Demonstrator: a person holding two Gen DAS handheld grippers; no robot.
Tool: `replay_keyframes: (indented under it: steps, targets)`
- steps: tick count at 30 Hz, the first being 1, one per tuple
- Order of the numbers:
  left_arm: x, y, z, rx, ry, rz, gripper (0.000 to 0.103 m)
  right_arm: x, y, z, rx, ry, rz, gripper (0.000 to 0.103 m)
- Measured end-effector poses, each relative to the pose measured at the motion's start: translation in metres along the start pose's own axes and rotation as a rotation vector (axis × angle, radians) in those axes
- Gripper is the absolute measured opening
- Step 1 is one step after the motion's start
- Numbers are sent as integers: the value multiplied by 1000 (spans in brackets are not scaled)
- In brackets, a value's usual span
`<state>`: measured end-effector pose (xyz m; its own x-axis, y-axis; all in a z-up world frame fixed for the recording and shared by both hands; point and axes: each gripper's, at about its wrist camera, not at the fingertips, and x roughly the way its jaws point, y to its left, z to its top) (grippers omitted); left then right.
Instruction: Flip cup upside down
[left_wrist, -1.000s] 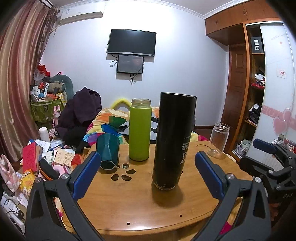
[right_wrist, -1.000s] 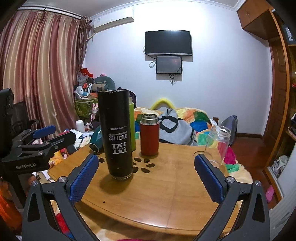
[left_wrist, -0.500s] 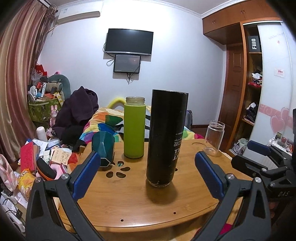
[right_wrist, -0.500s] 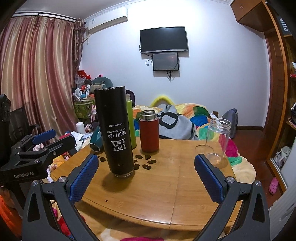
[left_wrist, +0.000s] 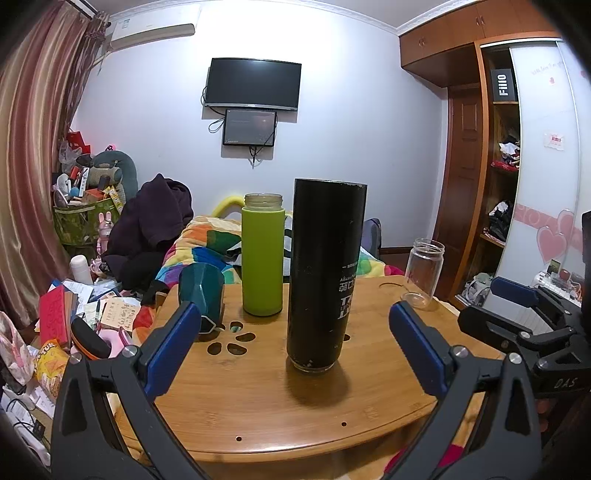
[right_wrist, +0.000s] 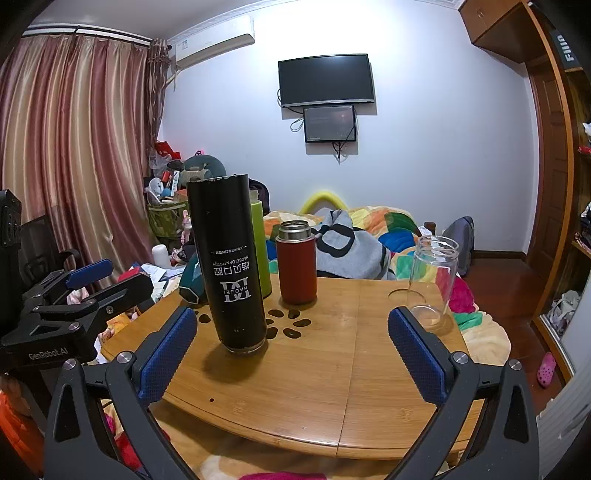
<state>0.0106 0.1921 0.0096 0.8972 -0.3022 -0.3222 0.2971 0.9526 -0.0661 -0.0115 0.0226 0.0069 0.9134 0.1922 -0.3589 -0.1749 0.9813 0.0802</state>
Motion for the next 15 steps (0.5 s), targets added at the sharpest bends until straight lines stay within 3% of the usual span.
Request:
replay_keyframes:
  steps: [15]
  targets:
    - [-5, -4, 4, 6, -24, -20, 103, -2, -2, 2, 8, -6, -3, 103]
